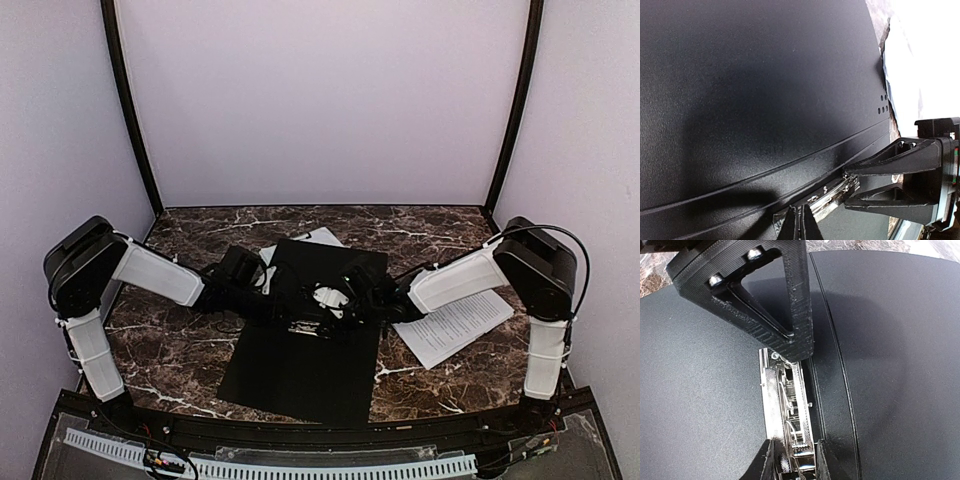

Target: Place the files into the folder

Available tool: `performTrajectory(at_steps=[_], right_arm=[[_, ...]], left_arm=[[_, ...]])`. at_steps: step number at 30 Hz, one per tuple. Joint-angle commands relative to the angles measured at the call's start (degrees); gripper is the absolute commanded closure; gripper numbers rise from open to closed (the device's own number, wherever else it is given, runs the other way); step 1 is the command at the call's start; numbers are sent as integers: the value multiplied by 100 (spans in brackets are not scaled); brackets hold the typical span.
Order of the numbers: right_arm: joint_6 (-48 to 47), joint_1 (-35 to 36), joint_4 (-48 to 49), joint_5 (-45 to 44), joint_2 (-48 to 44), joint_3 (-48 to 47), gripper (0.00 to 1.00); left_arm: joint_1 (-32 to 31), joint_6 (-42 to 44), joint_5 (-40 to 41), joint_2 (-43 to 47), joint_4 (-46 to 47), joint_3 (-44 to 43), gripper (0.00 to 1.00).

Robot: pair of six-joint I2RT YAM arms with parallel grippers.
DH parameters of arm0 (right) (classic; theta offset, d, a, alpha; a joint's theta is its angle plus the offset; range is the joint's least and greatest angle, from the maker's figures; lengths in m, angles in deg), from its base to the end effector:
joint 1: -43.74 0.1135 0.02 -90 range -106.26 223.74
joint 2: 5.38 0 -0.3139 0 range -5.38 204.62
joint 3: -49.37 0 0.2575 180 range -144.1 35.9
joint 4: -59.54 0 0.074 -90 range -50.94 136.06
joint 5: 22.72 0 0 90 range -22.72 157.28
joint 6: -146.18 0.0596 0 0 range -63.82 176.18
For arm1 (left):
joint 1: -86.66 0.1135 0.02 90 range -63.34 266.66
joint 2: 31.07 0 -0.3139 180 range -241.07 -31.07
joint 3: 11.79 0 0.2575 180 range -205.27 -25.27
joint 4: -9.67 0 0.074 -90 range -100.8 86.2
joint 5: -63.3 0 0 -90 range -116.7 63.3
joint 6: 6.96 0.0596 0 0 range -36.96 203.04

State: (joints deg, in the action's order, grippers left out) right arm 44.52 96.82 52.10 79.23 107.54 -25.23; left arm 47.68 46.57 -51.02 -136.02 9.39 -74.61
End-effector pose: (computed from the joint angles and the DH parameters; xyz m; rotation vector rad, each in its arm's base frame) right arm 0.2524 0.3564 0.1482 -1.3861 1.9939 0.5863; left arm 0.2852 -0.2623 0.1575 0.2932 2.5026 -1.1043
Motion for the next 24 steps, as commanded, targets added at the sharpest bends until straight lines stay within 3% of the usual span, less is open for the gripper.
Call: performTrajectory(at_steps=[1,24], right_arm=[[48,-8,-861,-518,406,272,83],[413,-4,-1249,-610,736,118,87]], left_arm=[[24,-290,149,-49,-552,468,99],[-168,-519,1071,-430,-1441,1166,99]])
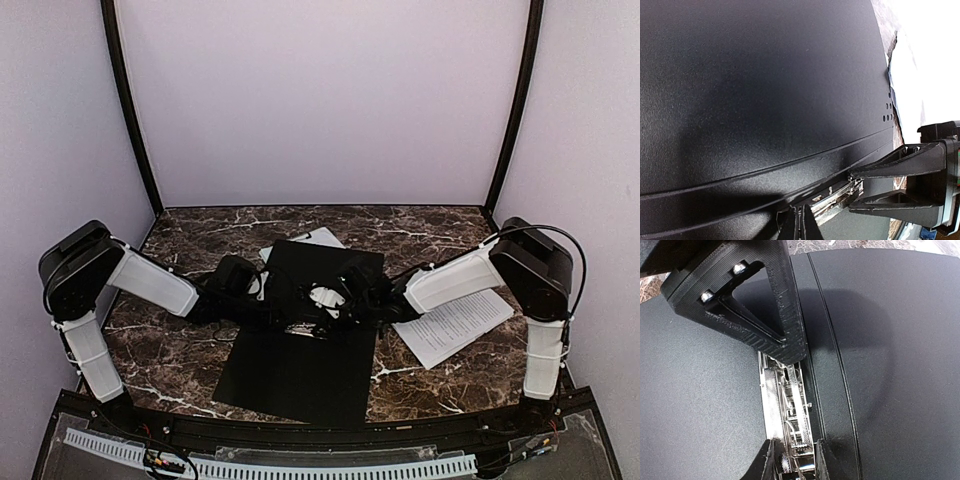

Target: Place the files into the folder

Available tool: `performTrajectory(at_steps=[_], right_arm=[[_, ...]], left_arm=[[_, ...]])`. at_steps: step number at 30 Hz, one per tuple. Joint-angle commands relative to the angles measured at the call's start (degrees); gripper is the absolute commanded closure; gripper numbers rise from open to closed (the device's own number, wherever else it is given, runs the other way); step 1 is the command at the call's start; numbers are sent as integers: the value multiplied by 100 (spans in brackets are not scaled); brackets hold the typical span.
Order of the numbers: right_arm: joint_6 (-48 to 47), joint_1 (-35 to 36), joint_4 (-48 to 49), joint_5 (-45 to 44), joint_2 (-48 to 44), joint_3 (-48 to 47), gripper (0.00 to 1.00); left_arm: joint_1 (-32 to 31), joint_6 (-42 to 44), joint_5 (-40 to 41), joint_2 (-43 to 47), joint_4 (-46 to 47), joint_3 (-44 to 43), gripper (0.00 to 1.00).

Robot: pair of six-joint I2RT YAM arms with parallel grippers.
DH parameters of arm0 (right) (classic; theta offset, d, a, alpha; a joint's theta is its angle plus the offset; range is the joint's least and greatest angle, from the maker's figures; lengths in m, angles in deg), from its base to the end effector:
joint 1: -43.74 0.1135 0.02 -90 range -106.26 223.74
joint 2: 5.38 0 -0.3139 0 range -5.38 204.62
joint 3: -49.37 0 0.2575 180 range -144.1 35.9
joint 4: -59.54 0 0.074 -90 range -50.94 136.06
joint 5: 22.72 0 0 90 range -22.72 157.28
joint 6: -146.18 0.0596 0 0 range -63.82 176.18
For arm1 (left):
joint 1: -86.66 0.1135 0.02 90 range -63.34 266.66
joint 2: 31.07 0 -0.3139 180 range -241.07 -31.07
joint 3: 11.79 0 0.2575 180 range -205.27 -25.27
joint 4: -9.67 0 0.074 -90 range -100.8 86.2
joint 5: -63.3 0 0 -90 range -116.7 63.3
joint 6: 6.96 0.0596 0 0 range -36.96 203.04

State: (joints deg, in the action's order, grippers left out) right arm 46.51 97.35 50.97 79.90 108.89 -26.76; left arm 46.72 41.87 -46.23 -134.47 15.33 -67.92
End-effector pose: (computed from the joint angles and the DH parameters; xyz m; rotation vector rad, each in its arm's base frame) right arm 0.2518 0.3637 0.1444 -1.3769 2.0296 0.6150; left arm 0.2669 -0.2495 0.1433 0.1668 2.5063 -1.0591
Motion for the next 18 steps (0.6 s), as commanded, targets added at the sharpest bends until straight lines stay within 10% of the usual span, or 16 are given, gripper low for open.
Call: performTrajectory(at_steps=[1,18], right_arm=[[219,-52,-1151,-693,618,259,88],[411,-52,-1525,-952,760,21,91]], left_arm=[[-85,-45,596,-539,-2045,491,99],[-355,112,606,606,-2726,53,99]])
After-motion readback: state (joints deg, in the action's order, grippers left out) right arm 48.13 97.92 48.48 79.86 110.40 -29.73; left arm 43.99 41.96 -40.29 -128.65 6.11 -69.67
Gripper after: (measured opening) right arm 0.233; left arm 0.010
